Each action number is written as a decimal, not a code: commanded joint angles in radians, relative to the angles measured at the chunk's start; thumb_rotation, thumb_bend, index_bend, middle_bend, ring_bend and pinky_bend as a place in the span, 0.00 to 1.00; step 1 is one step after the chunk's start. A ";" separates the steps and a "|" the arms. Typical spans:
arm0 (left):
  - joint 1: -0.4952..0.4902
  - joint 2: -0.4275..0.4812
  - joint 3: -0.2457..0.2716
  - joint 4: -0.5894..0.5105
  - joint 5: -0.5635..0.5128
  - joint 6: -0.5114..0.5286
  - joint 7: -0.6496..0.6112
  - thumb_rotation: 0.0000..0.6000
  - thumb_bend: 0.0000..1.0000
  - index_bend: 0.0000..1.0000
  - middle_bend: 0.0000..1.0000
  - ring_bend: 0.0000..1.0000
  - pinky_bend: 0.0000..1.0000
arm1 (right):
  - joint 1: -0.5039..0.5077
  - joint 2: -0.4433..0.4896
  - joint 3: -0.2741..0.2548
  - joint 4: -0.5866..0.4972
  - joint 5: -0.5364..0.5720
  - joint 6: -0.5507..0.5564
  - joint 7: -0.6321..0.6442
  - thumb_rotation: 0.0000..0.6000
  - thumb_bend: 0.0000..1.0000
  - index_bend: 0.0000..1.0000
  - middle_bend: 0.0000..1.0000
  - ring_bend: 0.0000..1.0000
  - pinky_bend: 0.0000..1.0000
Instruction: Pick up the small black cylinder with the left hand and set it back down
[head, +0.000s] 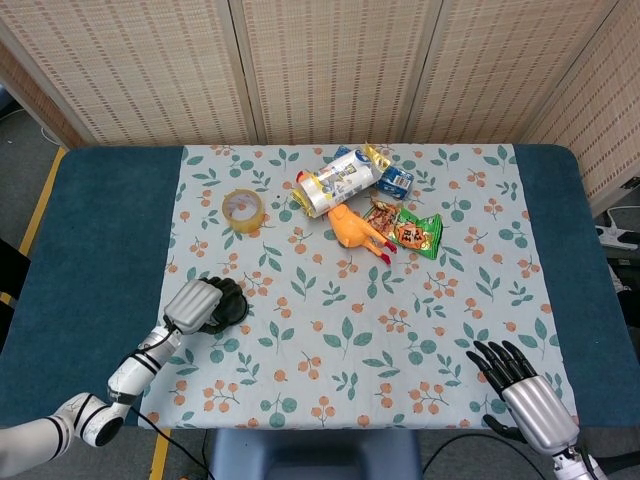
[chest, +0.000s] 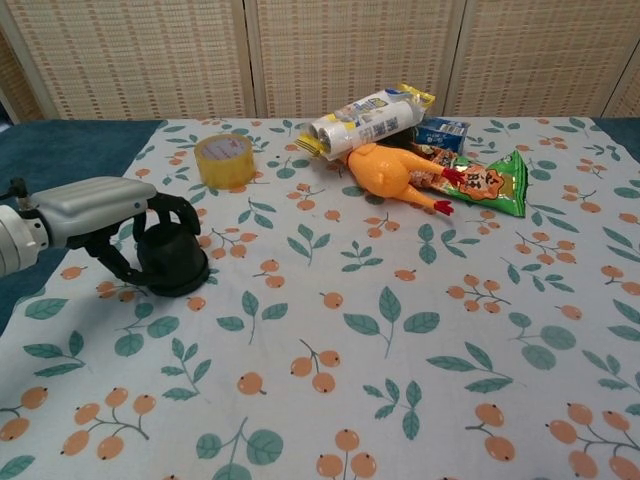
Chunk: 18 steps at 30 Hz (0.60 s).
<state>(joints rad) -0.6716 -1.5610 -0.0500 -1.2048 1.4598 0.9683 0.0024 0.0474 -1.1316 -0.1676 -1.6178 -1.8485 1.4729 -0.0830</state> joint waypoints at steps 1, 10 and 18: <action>0.006 -0.012 0.001 0.014 0.015 0.028 0.010 1.00 0.51 0.61 0.63 0.48 0.50 | 0.000 0.001 0.000 -0.001 0.000 0.000 -0.001 1.00 0.10 0.00 0.00 0.00 0.00; 0.017 -0.018 -0.005 0.019 0.035 0.087 0.008 1.00 0.56 0.63 0.65 0.50 0.52 | 0.001 0.001 0.000 -0.001 0.002 -0.001 -0.001 1.00 0.10 0.00 0.00 0.00 0.00; 0.016 0.018 -0.005 -0.036 0.031 0.075 -0.051 1.00 0.56 0.64 0.65 0.50 0.52 | 0.001 0.000 0.001 -0.002 0.003 -0.004 -0.002 1.00 0.10 0.00 0.00 0.00 0.00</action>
<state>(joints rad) -0.6553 -1.5461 -0.0563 -1.2395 1.4920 1.0471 -0.0460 0.0486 -1.1316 -0.1670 -1.6196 -1.8452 1.4693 -0.0850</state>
